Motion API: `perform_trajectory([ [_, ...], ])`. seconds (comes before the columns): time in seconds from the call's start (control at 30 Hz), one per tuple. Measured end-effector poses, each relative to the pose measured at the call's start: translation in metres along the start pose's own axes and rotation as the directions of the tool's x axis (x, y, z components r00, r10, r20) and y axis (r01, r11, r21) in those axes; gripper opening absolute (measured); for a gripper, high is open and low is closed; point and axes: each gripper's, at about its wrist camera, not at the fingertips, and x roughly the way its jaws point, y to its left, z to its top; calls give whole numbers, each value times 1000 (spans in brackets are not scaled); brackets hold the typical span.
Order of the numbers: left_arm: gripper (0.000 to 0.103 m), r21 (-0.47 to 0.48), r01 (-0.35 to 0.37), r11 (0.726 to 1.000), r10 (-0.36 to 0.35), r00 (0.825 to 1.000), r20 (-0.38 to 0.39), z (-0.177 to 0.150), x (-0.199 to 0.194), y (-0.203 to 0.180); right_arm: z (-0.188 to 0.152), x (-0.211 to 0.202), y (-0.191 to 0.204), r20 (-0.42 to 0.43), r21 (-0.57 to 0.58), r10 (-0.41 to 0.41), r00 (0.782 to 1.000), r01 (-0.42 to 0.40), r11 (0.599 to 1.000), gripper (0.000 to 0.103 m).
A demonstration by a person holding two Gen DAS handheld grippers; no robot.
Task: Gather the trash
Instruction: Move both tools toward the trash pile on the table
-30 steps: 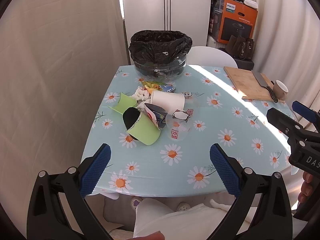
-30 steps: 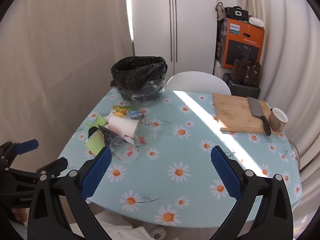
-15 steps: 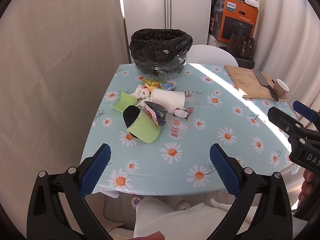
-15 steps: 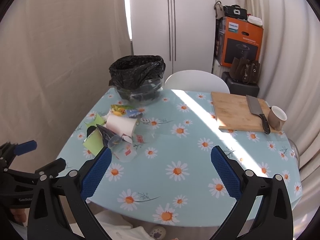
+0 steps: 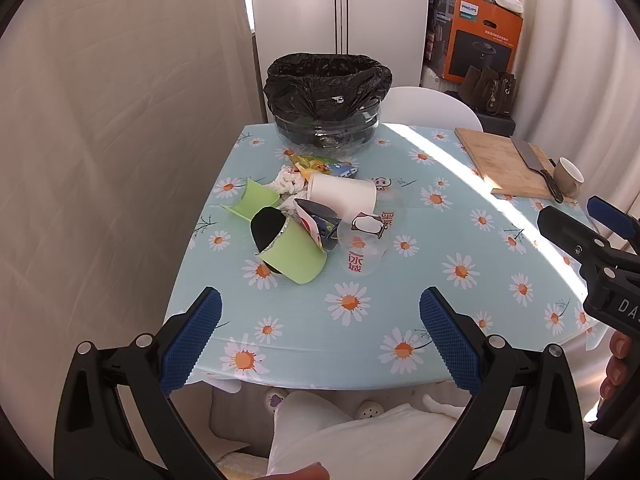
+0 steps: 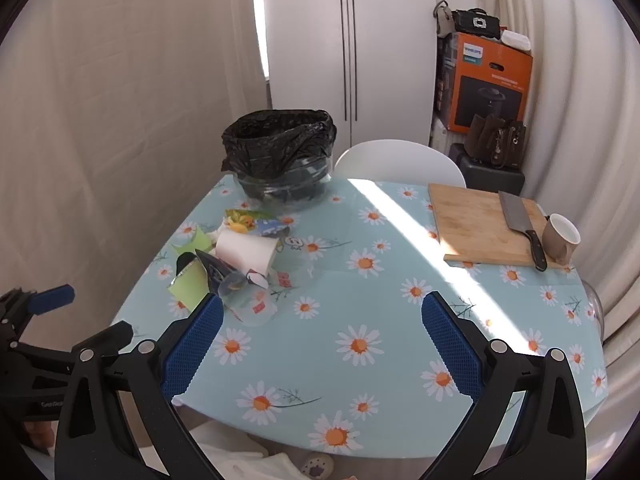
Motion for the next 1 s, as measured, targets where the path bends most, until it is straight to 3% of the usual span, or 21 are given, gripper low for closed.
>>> perform_trajectory([
  [0.4,97,-9,5,1000,-5,1000,-23,1,7,3,6,8,-6,-14,33,68,998,-67,997,95],
  [0.73,97,-76,2,997,-6,999,-49,-7,11,11,9,17,-4,-73,-15,155,985,-157,988,95],
  [1.0,97,-100,60,993,-70,992,-102,-10,16,20,14,40,8,-108,-91,152,982,-162,983,95],
])
